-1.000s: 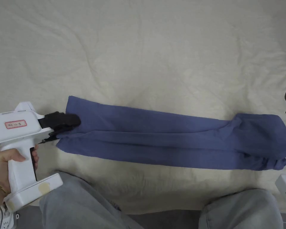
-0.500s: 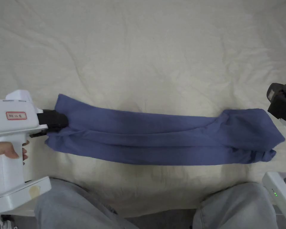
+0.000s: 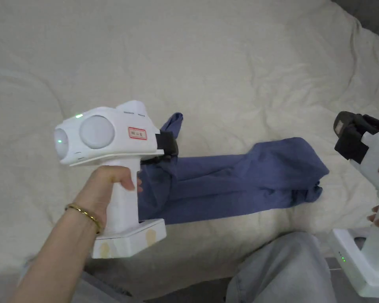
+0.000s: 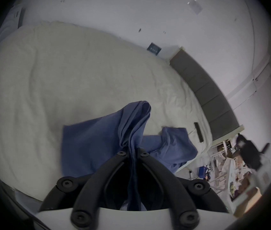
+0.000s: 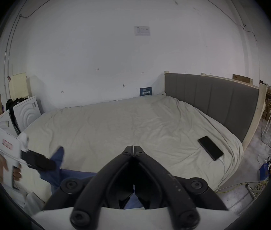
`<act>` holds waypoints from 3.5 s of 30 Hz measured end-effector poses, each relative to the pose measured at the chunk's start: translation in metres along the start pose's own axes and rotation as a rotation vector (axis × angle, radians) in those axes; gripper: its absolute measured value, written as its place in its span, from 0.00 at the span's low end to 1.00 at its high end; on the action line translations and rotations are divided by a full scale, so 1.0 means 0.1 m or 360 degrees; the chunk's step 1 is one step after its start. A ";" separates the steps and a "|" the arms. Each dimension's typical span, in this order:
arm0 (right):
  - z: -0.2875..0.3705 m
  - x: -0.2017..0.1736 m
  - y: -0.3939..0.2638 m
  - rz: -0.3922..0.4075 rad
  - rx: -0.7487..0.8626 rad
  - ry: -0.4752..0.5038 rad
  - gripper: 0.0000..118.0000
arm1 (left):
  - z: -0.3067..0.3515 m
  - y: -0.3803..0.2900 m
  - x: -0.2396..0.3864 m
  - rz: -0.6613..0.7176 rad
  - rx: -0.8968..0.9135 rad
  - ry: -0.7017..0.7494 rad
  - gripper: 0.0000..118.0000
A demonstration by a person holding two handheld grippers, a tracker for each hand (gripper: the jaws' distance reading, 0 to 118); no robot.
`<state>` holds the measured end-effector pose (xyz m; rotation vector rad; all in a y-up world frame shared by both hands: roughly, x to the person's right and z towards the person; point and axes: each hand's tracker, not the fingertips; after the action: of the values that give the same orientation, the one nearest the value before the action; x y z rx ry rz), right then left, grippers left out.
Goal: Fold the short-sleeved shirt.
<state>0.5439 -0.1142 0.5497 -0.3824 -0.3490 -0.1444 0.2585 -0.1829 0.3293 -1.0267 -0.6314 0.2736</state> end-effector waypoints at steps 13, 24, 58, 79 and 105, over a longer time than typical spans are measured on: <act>0.14 0.41 -0.09 -0.0105 -0.0029 -0.0095 0.01 | -0.56 -0.37 0.51 -0.0170 -0.0095 -0.0069 0.76; 0.04 0.28 -0.18 -0.0098 -0.0069 0.0004 0.01 | -0.56 -0.63 0.44 -0.0241 -0.0056 0.0230 0.01; -0.05 -0.03 -0.17 -0.0037 -0.0165 0.0061 0.02 | 0.08 -0.34 -1.65 0.0469 0.0008 -0.0393 1.00; -0.07 -0.05 -0.13 -0.0054 -0.0189 0.0016 0.02 | -0.38 -0.27 -1.47 0.0791 -0.0222 -0.0311 0.08; -0.14 -0.26 -0.09 -0.0115 -0.0136 0.0231 0.02 | 0.97 0.24 -0.45 -0.0079 0.0102 0.0499 0.08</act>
<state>0.5226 -0.1264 0.5314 -0.4413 -0.2138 -0.2571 0.1656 -0.1245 0.3273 -0.9662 -0.3611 0.0853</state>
